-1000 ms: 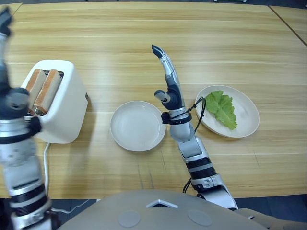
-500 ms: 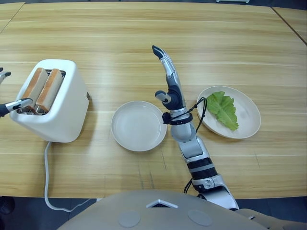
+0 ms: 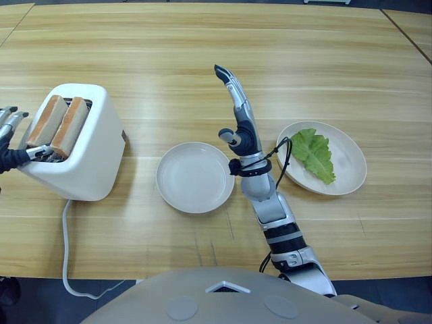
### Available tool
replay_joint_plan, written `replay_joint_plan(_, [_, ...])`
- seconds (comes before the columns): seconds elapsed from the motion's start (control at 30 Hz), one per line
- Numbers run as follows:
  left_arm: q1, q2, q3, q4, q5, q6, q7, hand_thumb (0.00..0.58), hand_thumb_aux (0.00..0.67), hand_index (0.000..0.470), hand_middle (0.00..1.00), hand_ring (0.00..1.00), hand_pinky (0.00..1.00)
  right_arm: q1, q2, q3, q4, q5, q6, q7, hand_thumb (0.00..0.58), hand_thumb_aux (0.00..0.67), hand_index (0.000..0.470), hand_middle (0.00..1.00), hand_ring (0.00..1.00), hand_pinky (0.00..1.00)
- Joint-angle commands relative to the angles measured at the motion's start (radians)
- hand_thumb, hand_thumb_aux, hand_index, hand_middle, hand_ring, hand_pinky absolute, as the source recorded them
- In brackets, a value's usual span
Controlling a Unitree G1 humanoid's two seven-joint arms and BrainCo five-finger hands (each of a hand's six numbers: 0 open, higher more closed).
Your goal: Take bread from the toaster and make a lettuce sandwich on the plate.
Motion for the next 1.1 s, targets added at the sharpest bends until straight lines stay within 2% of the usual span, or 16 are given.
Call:
replay_joint_plan(0.03, [-0.008, 0.002, -0.039, -0.003, -0.005, 0.006, -0.001, 0.000, 0.000, 0.000, 0.00, 0.00, 0.00, 0.008, 0.001, -0.002, -0.005, 0.003, 0.011, 0.006, 0.000, 0.000, 0.000, 0.00, 0.00, 0.00])
replay_joint_plan(0.07, [-0.012, -0.001, -0.043, -0.005, -0.012, 0.006, 0.003, 0.000, 0.000, 0.000, 0.00, 0.00, 0.00, 0.008, 0.001, -0.002, -0.004, 0.003, 0.011, 0.006, 0.000, 0.000, 0.000, 0.00, 0.00, 0.00])
replay_joint_plan(0.1, [-0.017, -0.006, -0.045, -0.012, -0.018, 0.007, 0.007, 0.255, 0.168, 0.118, 0.00, 0.00, 0.00, 0.008, 0.000, -0.002, -0.003, 0.003, 0.010, 0.006, 0.000, 0.000, 0.000, 0.00, 0.00, 0.00])
replay_joint_plan(0.13, [-0.023, -0.014, -0.046, -0.017, -0.030, 0.007, 0.015, 0.498, 0.418, 0.293, 0.00, 0.00, 0.00, 0.008, -0.001, -0.002, -0.001, 0.002, 0.010, 0.006, 0.000, 0.000, 0.000, 0.00, 0.00, 0.00])
replay_joint_plan(0.17, [-0.027, -0.018, -0.047, -0.021, -0.040, 0.006, 0.023, 0.580, 0.670, 0.470, 0.00, 0.00, 0.00, 0.008, -0.001, -0.002, 0.000, 0.002, 0.009, 0.005, 0.000, 0.000, 0.000, 0.00, 0.00, 0.00])
replay_joint_plan(0.6, [-0.049, -0.049, -0.016, -0.053, -0.109, -0.005, 0.114, 0.580, 0.670, 0.470, 0.00, 0.00, 0.00, 0.006, -0.008, -0.002, 0.012, -0.002, 0.008, 0.005, 0.000, 0.000, 0.000, 0.00, 0.00, 0.00])
replay_joint_plan(0.77, [-0.076, -0.073, 0.035, -0.101, -0.157, 0.005, 0.152, 0.580, 0.670, 0.470, 0.00, 0.00, 0.00, 0.004, -0.009, -0.002, 0.017, -0.003, 0.006, 0.004, 0.000, 0.000, 0.000, 0.00, 0.00, 0.00])
replay_joint_plan(0.93, [-0.156, -0.134, 0.106, -0.233, -0.340, -0.007, 0.163, 0.580, 0.670, 0.470, 0.00, 0.00, 0.00, -0.013, -0.017, -0.019, 0.020, -0.007, 0.005, -0.007, 0.000, 0.000, 0.000, 0.00, 0.00, 0.00])
replay_joint_plan(1.1, [-0.248, -0.137, 0.112, -0.277, -0.479, 0.014, 0.119, 0.580, 0.670, 0.470, 0.00, 0.00, 0.00, -0.054, -0.037, -0.064, 0.021, -0.009, 0.008, -0.026, 0.000, 0.000, 0.000, 0.00, 0.00, 0.00])
